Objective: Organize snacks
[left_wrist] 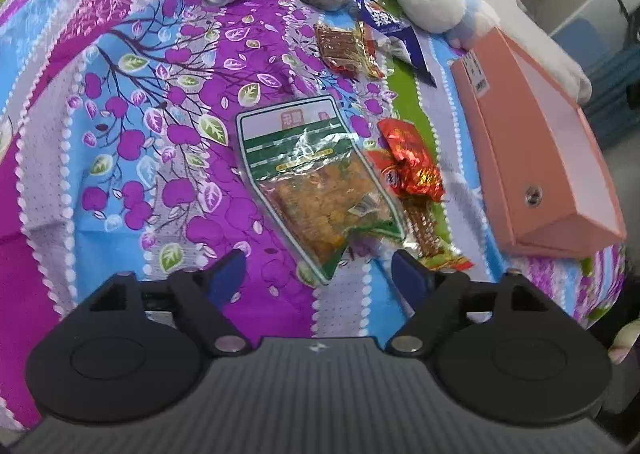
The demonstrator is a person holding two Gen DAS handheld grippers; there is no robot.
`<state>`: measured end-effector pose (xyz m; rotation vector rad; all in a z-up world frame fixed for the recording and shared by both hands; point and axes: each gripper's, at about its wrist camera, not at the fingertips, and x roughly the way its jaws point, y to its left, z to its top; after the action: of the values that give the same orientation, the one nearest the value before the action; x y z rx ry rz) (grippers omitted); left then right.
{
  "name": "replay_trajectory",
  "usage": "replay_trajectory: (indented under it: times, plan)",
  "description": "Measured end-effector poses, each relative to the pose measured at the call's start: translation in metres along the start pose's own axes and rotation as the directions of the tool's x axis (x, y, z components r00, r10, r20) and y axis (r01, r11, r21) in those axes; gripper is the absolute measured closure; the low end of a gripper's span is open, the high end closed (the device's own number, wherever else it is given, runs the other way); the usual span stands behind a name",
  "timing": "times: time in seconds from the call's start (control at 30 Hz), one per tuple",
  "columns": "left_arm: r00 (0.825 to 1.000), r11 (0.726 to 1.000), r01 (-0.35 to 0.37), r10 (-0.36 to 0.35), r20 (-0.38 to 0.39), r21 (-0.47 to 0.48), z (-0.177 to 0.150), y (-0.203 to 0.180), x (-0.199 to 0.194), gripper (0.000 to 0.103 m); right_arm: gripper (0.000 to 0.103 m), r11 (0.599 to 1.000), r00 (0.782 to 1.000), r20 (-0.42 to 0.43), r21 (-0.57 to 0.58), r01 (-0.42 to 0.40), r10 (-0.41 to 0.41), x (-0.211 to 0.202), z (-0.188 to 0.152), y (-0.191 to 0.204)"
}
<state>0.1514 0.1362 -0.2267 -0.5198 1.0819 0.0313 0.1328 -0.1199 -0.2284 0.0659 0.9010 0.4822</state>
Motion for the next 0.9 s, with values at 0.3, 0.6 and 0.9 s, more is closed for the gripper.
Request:
replay_trajectory:
  times: [0.3, 0.6, 0.9]
  plan:
    - [0.999, 0.995, -0.01, 0.013, 0.032, -0.098, 0.008, -0.002, 0.002, 0.013, 0.025, 0.992, 0.997, 0.066, -0.122, 0.032, -0.024, -0.008, 0.003, 0.003]
    - [1.0, 0.987, -0.015, 0.015, 0.002, -0.161, 0.015, -0.007, 0.019, 0.009, 0.025, 0.967, 0.997, 0.072, -0.25, 0.038, -0.021, 0.004, 0.011, 0.008]
    - [0.996, 0.992, -0.085, 0.081, -0.044, -0.091, 0.027, -0.031, 0.05, 0.006, 0.021, 0.976, 1.0, -0.008, -0.216, -0.009, 0.008, 0.044, 0.024, 0.0]
